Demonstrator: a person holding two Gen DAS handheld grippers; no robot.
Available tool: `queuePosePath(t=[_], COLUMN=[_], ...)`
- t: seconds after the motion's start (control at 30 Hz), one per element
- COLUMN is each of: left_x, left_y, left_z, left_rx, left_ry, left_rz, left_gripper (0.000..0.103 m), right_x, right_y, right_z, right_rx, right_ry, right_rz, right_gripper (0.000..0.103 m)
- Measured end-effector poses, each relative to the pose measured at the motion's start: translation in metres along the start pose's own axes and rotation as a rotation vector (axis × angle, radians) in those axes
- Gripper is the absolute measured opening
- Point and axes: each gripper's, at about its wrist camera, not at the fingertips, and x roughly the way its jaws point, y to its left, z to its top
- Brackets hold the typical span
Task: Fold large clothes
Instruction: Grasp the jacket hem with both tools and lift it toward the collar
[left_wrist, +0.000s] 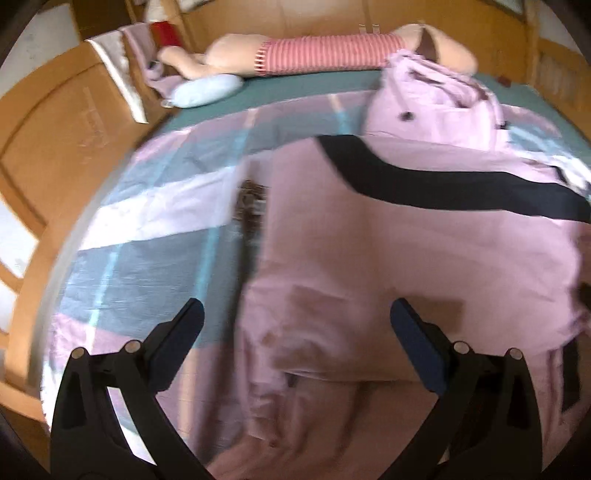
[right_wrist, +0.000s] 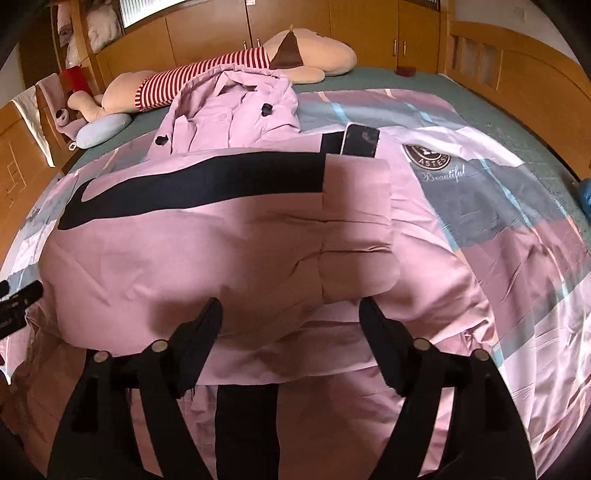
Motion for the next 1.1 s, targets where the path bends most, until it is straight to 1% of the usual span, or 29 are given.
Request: queuePosePath(t=[0.03,0.07,0.1,0.13,0.17,0.2,0.23,0.3,0.33,0.4,0.47,0.57,0.63,0.67,0.77,0.83,0.87,0.93,0.97,1.0,1.07,1.1], left_x=[0.002,0.011,0.02,0.025,0.029,0.032,0.033,0.036,0.037,0.038,0.041,0.045,0.045,0.044,0.04,0.034,0.029,0.021,0.016,0.012,0.006,0.007], left_y=[-0.002,-0.005,-0.005,-0.009,-0.008,-0.007,-0.004,0.0,0.001,0.003,0.0,0.001,0.002,0.002,0.0,-0.002,-0.004,-0.005,-0.006,-0.008,-0.012,-0.015], left_z=[-0.001,-0.003,-0.004,-0.005,-0.006,-0.007,-0.006,-0.007,-0.007,-0.01,-0.013,-0.012,-0.011,-0.011,-0.01,-0.009,-0.008,-0.006,-0.005,-0.005,-0.005,-0.005], left_rx=[0.006,0.013,0.016,0.016,0.015,0.013,0.01,0.0,-0.003,-0.008,-0.011,-0.023,-0.024,-0.021,-0.009,0.002,0.006,0.008,0.006,0.007,0.022,0.035], left_ry=[0.027,0.072,0.104,0.125,0.135,0.139,0.147,0.16,0.165,0.176,0.189,0.2,0.199,0.193,0.175,0.144,0.124,0.093,0.073,0.06,0.041,0.047], left_rz=[-0.041,-0.09,-0.111,-0.112,-0.107,-0.11,-0.112,-0.103,-0.099,-0.082,-0.055,-0.058,-0.059,-0.055,-0.038,-0.021,-0.02,-0.04,-0.062,-0.077,-0.105,-0.111], left_gripper=[0.101,0.101,0.101,0.101,0.101,0.101,0.101,0.101,0.101,0.101,0.101,0.101,0.101,0.101,0.101,0.101,0.101,0.101,0.101,0.101,0.101,0.101], right_x=[0.002,0.003,0.004,0.004,0.003,0.002,0.0,-0.006,-0.007,-0.012,-0.014,-0.008,-0.001,0.002,0.009,0.01,0.009,0.006,0.001,-0.002,-0.011,-0.019], right_y=[0.002,0.003,0.006,0.008,0.011,0.013,0.016,0.021,0.022,0.022,0.023,0.022,0.015,0.01,-0.003,-0.006,-0.006,-0.005,-0.005,-0.007,-0.009,-0.008], right_z=[-0.001,-0.002,-0.003,-0.004,-0.005,-0.006,-0.007,-0.009,-0.008,-0.008,-0.008,-0.007,-0.006,-0.006,-0.005,-0.006,-0.006,-0.005,-0.005,-0.004,-0.003,-0.002], right_rx=[-0.007,-0.015,-0.025,-0.034,-0.048,-0.059,-0.073,-0.106,-0.109,-0.107,-0.109,-0.107,-0.066,-0.045,0.026,0.045,0.046,0.035,0.032,0.035,0.04,0.034], right_ry=[0.004,0.006,0.003,-0.003,-0.012,-0.021,-0.034,-0.069,-0.076,-0.092,-0.096,-0.076,-0.043,-0.027,0.009,0.013,0.012,-0.011,-0.036,-0.055,-0.111,-0.155], right_rz=[0.0,-0.001,0.002,0.011,0.031,0.039,0.023,0.0,0.006,0.032,0.058,0.027,0.011,0.004,-0.006,-0.014,-0.024,-0.077,-0.117,-0.137,-0.19,-0.225], right_gripper=[0.08,0.08,0.08,0.079,0.076,0.066,0.06,0.041,0.038,0.036,0.036,0.036,0.038,0.04,0.059,0.065,0.066,0.069,0.069,0.07,0.07,0.07])
